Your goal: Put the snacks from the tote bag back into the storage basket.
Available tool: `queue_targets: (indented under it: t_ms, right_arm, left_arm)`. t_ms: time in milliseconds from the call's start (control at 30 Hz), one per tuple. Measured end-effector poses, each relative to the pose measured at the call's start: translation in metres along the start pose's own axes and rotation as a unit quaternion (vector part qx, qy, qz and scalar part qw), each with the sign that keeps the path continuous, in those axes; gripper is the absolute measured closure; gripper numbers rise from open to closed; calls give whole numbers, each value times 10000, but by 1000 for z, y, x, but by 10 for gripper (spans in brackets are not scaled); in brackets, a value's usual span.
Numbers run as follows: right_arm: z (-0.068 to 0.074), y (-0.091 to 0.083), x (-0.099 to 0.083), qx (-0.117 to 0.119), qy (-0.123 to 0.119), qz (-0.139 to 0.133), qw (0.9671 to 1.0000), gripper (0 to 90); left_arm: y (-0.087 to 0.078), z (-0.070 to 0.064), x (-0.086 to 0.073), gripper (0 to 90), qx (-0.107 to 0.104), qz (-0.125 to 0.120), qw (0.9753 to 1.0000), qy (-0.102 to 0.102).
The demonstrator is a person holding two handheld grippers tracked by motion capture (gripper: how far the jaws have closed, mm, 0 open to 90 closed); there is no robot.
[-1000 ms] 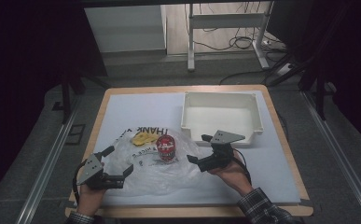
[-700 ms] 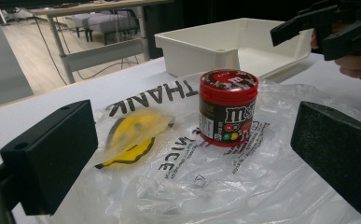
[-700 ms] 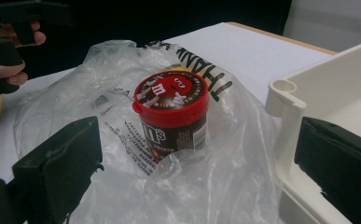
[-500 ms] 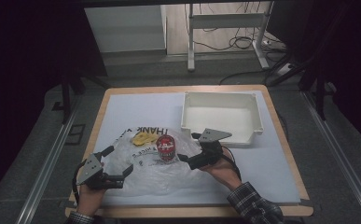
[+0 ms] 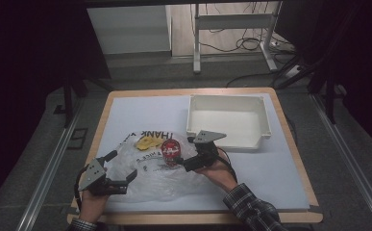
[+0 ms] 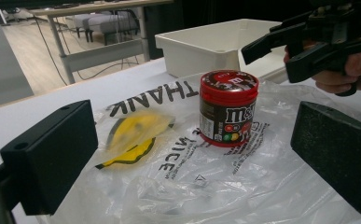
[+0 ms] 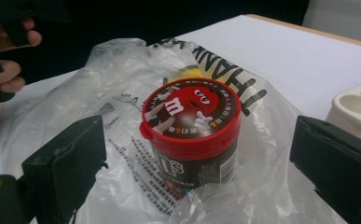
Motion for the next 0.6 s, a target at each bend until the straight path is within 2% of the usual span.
queue_targets:
  t_ms: [233, 600]
  right_arm:
    - [1, 13, 1, -45, -38, 68, 10000, 73]
    - [5, 33, 1, -134, -19, 517, 9986, 76]
  left_arm:
    - [0, 0, 0, 4, 4, -5, 10000, -2]
    - [0, 0, 0, 5, 5, 4, 10000, 12]
Point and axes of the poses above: each handheld gripper's, and its own axes: y roughly forward along the jaws, x roughly out of its top, z roughly to its left, the point moved 1 cm from there along y, roughly forward along the jaws, and after that the axes turned 6 degrees about y, right-handed, at the moved point
